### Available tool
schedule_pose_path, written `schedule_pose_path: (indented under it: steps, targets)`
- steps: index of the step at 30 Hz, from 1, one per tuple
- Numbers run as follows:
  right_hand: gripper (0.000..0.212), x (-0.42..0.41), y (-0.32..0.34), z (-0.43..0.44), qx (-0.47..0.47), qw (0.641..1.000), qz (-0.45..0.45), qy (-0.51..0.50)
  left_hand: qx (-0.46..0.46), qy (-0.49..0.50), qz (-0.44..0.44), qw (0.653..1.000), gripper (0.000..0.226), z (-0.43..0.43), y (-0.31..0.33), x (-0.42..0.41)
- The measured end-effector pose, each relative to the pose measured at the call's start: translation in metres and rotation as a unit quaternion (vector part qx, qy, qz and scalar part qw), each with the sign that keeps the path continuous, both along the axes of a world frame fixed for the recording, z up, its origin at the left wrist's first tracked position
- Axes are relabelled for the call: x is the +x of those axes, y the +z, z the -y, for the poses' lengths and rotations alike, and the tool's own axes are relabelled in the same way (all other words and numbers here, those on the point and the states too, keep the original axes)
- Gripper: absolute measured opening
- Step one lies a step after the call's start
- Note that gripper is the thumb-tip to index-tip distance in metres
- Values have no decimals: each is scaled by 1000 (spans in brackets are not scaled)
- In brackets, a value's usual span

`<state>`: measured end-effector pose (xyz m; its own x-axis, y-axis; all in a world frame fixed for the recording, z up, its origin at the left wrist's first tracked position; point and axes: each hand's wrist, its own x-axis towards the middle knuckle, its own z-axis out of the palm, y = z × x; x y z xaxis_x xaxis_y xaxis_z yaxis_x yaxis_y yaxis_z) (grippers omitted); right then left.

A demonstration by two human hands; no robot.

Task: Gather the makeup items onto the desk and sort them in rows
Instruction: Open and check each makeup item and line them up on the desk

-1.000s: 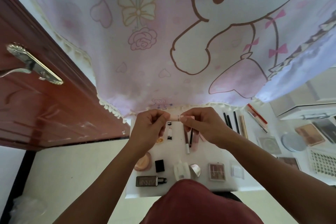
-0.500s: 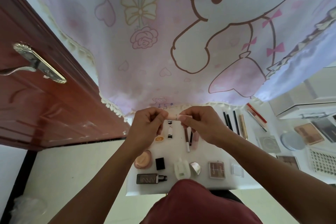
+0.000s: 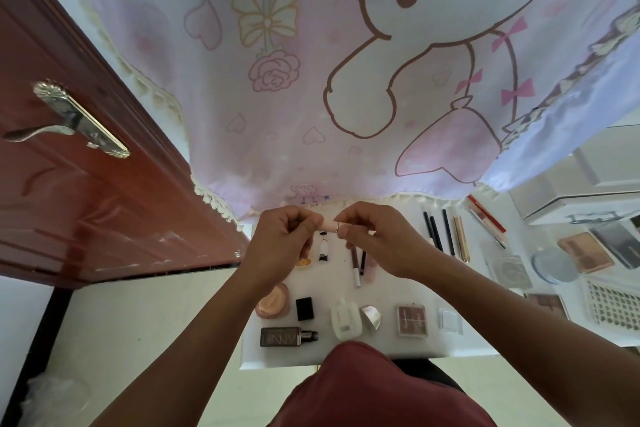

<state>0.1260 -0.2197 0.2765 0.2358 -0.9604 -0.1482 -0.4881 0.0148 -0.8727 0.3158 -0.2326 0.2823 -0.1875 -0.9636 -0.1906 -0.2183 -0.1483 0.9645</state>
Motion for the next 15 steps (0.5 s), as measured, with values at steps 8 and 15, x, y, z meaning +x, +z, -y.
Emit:
schedule_pose_path:
  steps: [8, 15]
  targets:
    - [30, 9, -1, -8, -116, 957, -246, 102, 40, -28, -32, 998, 19, -1, 2, 6]
    - [34, 9, -3, -5, -138, 944, -281, 99, 82, -37, -44, 995, 21, -2, 2, 9]
